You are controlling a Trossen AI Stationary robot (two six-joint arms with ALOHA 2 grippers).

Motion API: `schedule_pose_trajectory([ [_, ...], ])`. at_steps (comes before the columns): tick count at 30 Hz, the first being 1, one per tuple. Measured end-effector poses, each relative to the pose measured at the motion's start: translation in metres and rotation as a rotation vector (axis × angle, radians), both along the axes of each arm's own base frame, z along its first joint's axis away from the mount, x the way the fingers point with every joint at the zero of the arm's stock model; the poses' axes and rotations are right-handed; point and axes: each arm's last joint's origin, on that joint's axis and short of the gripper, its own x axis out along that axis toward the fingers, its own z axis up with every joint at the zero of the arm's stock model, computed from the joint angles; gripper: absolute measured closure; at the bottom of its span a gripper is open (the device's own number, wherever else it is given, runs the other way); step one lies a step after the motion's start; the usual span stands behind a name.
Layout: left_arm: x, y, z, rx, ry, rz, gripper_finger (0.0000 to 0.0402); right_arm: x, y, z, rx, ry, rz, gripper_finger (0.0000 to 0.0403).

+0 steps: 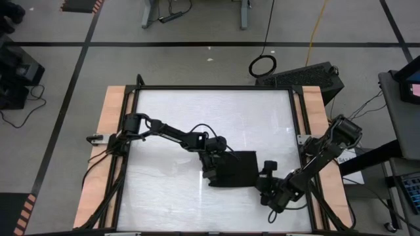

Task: Roll towel into tight, uniform cylinder
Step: Roll the black towel

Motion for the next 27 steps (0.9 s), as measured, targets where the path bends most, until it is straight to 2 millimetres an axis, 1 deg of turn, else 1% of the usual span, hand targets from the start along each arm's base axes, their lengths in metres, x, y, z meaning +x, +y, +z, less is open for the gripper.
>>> schedule_pose_trajectory([
  [2,0.0,0.0,0.0,-0.001,0.0,-0.001,0.0392,0.003,0.0,-0.003,0.019,0.011,-0.007,0.0169],
  [4,0.0,0.0,0.0,-0.003,-0.003,-0.004,0.0392,0.004,-0.001,-0.007,0.065,0.017,-0.007,0.0198],
  [6,0.0,0.0,0.0,-0.003,-0.003,-0.005,0.0392,0.003,-0.003,-0.01,0.122,0.013,-0.007,0.0243],
  [8,0.0,0.0,0.0,-0.003,-0.003,-0.005,0.0392,0.002,-0.006,-0.01,0.176,-0.007,-0.02,0.03],
  [10,0.0,0.0,0.0,-0.005,-0.003,-0.007,0.0391,-0.001,-0.008,-0.007,0.238,-0.017,-0.036,0.0363],
  [11,0.0,0.0,0.0,-0.009,-0.002,-0.01,0.0391,-0.003,-0.01,-0.004,0.263,-0.026,-0.039,0.0379],
  [12,-0.001,-0.001,0.0,-0.014,-0.003,-0.015,0.0391,-0.006,-0.012,-0.002,0.294,-0.03,-0.04,0.0385],
  [15,0.0,-0.003,0.003,-0.013,-0.017,-0.018,0.0391,-0.015,-0.02,0.006,0.42,-0.028,-0.048,0.0381],
  [18,0.001,-0.005,0.004,-0.013,-0.034,-0.02,0.0391,-0.025,-0.03,0.01,0.572,-0.046,-0.095,0.0389],
  [23,0.004,-0.006,0.005,-0.008,-0.063,-0.007,0.0391,-0.04,-0.044,0.004,0.845,-0.113,-0.179,0.0397],
  [25,0.005,-0.006,0.006,-0.008,-0.075,0.002,0.0391,-0.045,-0.049,0.0,0.916,-0.133,-0.22,0.0395],
  [27,0.007,-0.006,0.007,-0.01,-0.094,0.008,0.0391,-0.047,-0.053,-0.005,0.952,-0.131,-0.277,0.0394],
])
